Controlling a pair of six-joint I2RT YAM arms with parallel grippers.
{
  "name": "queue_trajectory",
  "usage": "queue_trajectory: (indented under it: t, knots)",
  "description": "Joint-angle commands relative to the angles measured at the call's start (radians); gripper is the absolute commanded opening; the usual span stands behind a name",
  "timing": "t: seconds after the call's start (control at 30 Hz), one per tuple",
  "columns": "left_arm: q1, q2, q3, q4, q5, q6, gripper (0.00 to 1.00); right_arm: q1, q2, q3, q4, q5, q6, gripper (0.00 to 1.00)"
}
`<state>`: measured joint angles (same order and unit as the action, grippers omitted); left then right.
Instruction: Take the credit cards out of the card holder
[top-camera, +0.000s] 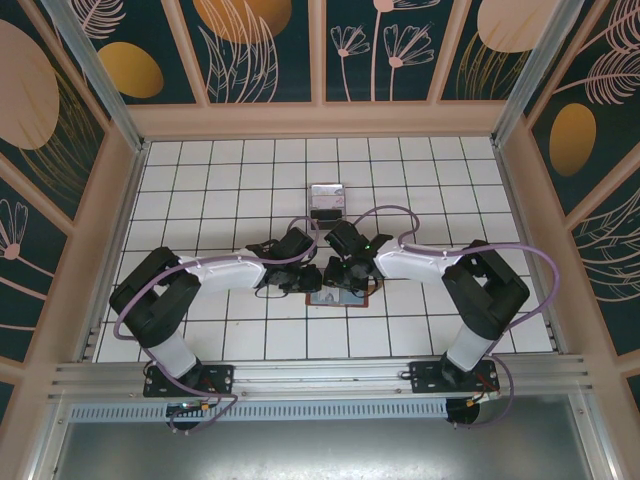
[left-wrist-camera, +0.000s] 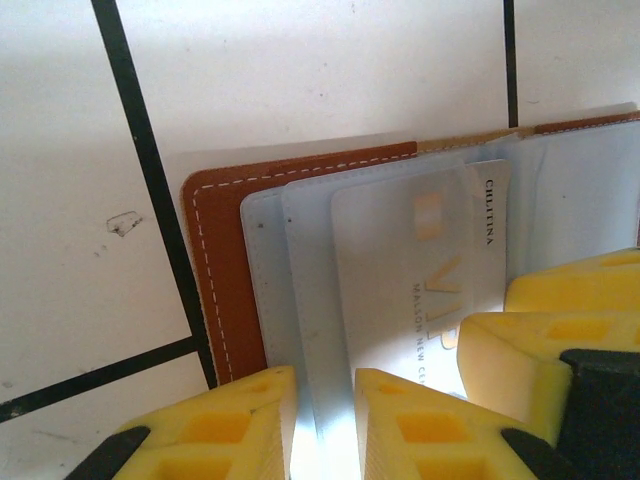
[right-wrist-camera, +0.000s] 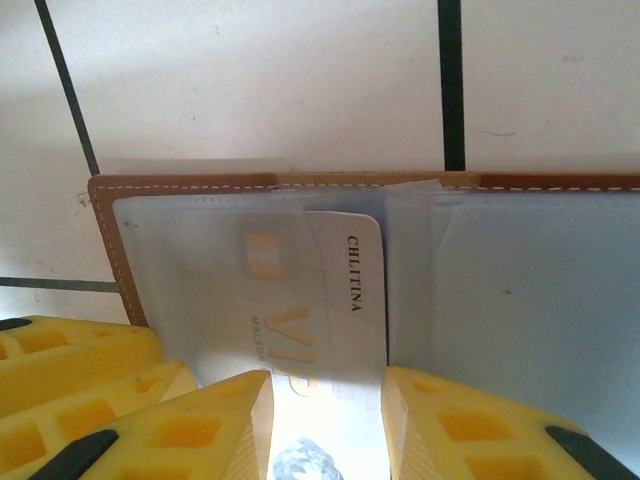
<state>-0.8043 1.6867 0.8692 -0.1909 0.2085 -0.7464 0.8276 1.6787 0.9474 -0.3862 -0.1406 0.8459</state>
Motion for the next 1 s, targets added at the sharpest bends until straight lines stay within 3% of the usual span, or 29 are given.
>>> queue_trajectory:
  t: [0.0, 0.27, 0.53, 0.97]
  knots:
    - [-0.001, -0.021, 0.011, -0.042, -0.001, -0.002, 0.25, 0.004, 0.007, 0.015, -0.092, 0.074, -0.005, 0.36]
    - [-0.001, -0.045, 0.061, -0.053, 0.009, 0.002, 0.25, -0.025, -0.133, -0.07, 0.052, -0.002, 0.031, 0.36]
    - [0.0, 0.016, 0.097, -0.018, 0.12, 0.019, 0.25, -0.107, -0.242, -0.19, 0.158, -0.073, 0.06, 0.36]
    - [0.0, 0.077, 0.072, -0.049, 0.037, 0.025, 0.23, -0.117, -0.201, -0.202, 0.193, -0.115, 0.036, 0.35]
